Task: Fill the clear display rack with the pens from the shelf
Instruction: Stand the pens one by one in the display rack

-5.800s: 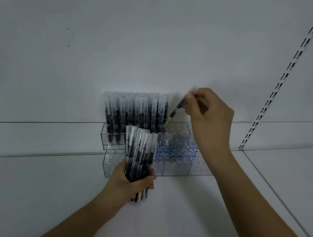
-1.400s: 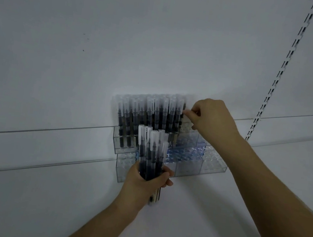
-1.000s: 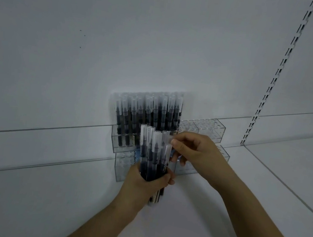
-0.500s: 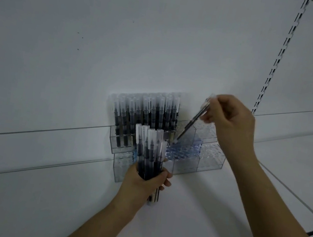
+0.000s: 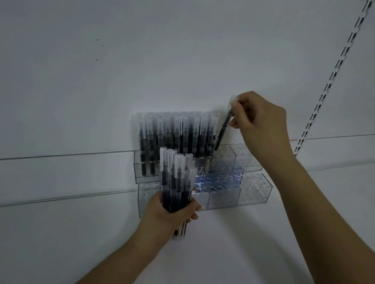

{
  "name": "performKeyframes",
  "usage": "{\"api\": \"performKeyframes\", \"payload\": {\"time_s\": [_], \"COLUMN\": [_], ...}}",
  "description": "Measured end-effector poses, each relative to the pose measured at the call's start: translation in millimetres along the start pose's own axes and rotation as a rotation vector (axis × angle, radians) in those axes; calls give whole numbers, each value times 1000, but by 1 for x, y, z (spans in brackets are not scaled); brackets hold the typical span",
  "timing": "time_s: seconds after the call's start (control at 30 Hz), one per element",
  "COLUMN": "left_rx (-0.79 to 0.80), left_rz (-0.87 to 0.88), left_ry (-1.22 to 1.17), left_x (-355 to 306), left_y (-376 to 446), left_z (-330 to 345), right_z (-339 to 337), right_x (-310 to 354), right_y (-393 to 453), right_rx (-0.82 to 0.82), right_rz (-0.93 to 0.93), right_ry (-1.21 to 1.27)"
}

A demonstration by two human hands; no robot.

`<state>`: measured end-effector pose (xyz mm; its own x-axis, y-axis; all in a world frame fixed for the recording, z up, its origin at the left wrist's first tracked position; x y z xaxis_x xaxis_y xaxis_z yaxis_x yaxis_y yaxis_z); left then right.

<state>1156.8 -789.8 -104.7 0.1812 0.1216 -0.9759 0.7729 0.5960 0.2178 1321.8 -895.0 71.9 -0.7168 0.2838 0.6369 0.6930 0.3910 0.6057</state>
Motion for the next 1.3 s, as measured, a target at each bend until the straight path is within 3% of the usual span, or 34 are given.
{"api": "performKeyframes", "payload": {"time_s": [0.13,0.43,0.5,0.57,0.7,0.77,1.13,1.3], "left_rx": [-11,-7,-6,-6,-30,-25,16,51], "left_rz": [-3,-12,-23,-37,-35,-9,23,28], "left_ry": [7,28,47,55,59,77,66,41], "left_x": [1,3,4,5,3,0,-8,-6], "left_y": [1,2,2,2,2,3,2,2], "left_z": [-3,-6,-6,-7,-7,-7,-2,-1], "right_z": [31,34,24,21,52,66,81,74], "right_x": [-4,-25,-25,-23,-12,-12,-28,-28], "right_y": [0,-10,-20,-37,-83,-97,-107,-103], "right_rx": [195,216,141,165,517,573,619,560], "right_rz": [17,74,104,149,237,220,306,309], "right_ry": [-176,-379,-306,-180,116,161,346,379]}}
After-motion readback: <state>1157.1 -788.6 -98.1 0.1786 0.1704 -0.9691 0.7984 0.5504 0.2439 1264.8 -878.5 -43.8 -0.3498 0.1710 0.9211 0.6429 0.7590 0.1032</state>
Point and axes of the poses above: each hand's wrist, its own y-axis towards the middle knuckle, its own z-axis out of the palm, x = y × z, the point moved 8 cm from there along y, towards the middle knuckle, and after that the axes turned 11 degrees about z, right-handed, at the moved point
